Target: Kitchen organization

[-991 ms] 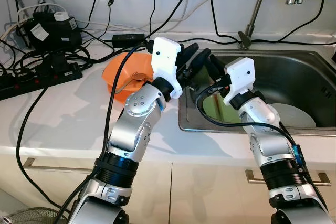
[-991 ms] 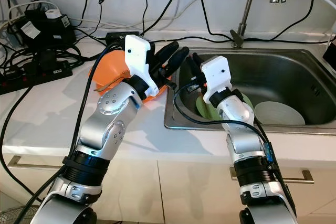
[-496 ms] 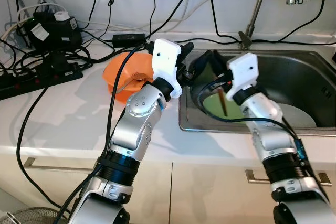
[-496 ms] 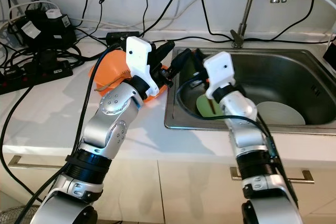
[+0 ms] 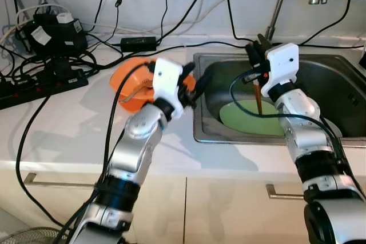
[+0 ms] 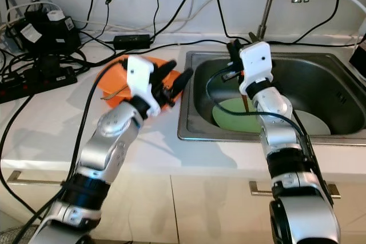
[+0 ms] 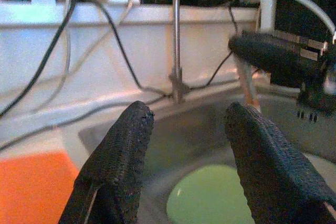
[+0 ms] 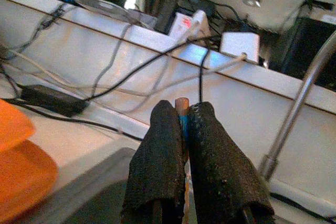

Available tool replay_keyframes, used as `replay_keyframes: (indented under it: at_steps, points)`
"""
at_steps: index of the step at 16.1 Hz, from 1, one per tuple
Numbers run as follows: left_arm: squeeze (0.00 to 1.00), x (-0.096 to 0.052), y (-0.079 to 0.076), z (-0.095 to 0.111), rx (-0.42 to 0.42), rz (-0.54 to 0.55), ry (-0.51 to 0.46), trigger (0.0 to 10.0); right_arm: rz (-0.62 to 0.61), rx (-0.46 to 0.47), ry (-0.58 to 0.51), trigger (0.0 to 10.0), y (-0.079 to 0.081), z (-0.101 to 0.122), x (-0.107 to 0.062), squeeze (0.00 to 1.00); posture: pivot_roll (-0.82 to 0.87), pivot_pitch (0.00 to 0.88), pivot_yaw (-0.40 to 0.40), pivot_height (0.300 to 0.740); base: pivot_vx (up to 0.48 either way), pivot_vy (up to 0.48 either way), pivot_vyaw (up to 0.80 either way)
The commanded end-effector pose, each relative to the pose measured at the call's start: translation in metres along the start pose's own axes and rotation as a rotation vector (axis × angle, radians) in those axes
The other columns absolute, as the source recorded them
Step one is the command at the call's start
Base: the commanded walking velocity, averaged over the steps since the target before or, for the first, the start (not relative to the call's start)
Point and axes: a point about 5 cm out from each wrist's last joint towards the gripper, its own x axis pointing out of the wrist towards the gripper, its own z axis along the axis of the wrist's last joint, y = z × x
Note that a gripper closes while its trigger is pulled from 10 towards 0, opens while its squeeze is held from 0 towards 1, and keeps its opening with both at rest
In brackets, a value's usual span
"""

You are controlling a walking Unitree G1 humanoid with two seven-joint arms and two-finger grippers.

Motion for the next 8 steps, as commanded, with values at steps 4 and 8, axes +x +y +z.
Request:
replay_keyframes:
  at_steps: [4, 8]
  points:
    - [0.00, -0.006, 0.000, -0.009, 0.027, -0.008, 0.046, 10.0, -0.111, -0.036, 0.054, 10.0, -0.015, -0.006, 0.004, 0.00, -0.01, 0.000, 0.018, 0.740, 0.000, 0.000, 0.00]
    - [0.00, -0.010, -0.003, -0.013, 0.035, -0.030, 0.079, 10.0, -0.207, -0.046, 0.162, 10.0, -0.031, -0.020, 0.000, 0.00, 0.00, 0.000, 0.018, 0.740, 0.000, 0.000, 0.00]
